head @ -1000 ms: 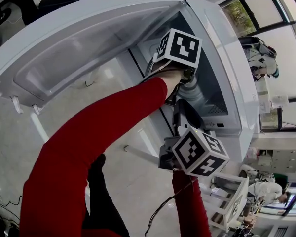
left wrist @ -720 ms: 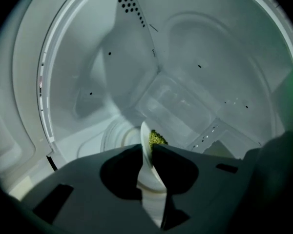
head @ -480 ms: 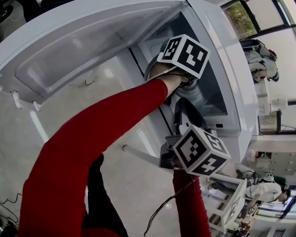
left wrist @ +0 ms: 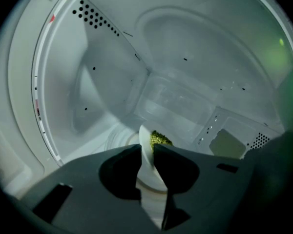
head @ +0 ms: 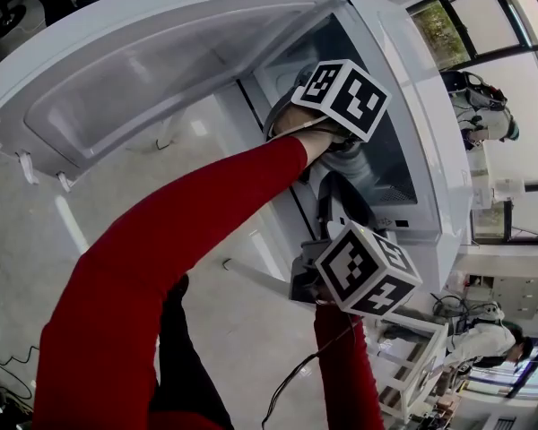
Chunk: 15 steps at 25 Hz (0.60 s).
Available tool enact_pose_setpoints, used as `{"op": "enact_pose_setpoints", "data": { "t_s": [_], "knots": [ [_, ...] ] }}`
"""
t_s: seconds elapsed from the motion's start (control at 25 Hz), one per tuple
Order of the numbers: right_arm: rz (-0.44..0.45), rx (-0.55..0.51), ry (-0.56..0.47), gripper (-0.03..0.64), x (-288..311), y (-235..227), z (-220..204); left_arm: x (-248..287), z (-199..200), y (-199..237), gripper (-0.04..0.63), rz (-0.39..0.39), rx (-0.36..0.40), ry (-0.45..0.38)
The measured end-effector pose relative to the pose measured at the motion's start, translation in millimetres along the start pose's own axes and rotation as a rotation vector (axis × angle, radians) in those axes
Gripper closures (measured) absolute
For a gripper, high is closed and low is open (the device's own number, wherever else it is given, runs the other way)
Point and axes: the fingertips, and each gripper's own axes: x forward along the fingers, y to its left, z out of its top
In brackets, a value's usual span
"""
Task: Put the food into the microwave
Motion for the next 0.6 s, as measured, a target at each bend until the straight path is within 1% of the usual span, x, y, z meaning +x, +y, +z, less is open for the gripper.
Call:
{"op": "enact_pose_setpoints", "data": {
  "t_s": [0.16,0.4,0.6],
  "knots": [
    [0.001,-0.001,0.006,0.603,1,-1,-3,1,1,3,0.506,0.017,0.034,-0.005],
    [-0.001,-0.004,0.020,0.603,5,-3,-4,5,-9,11,0.500,0.009,-0.003,0.004],
    [-0.001,-0.006,0.024,0.603,5,-3,-4,5,-10,10,0.499,0.013,0.017,-0.001]
  ]
}}
